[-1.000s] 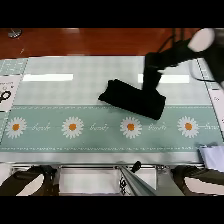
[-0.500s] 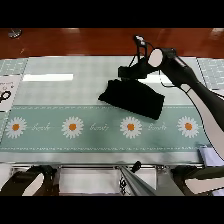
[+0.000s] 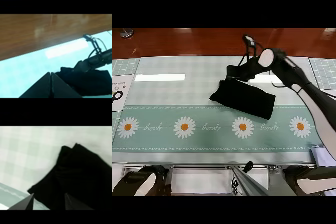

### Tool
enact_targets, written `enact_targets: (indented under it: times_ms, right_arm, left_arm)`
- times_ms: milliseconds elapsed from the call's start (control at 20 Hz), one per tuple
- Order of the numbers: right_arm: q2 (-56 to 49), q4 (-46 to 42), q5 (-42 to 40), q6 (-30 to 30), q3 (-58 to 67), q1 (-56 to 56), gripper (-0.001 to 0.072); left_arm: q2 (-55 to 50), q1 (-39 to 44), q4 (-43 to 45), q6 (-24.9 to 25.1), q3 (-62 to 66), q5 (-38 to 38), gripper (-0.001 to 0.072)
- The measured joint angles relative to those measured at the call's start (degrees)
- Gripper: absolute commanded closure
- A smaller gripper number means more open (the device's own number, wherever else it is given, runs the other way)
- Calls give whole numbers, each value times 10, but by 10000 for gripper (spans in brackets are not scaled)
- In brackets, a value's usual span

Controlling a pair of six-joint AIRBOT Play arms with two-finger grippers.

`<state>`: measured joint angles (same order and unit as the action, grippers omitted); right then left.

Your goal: Fold the shirts.

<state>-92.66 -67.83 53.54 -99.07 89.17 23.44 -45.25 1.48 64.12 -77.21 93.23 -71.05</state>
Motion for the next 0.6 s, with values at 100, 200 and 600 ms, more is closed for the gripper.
enact_targets:
  times_ms: [100, 200, 600]
  right_arm:
    - [34, -42, 53, 22, 0, -24, 247]
    - [70, -131, 125, 44, 0, -59, 247]
    - [148, -55, 226, 158, -174, -330, 112]
  left_arm:
    - [-2, 0, 3, 0, 0, -4, 683]
    - [-4, 0, 5, 0, 0, -5, 683]
    - [-11, 0, 6, -2, -37, -9, 683]
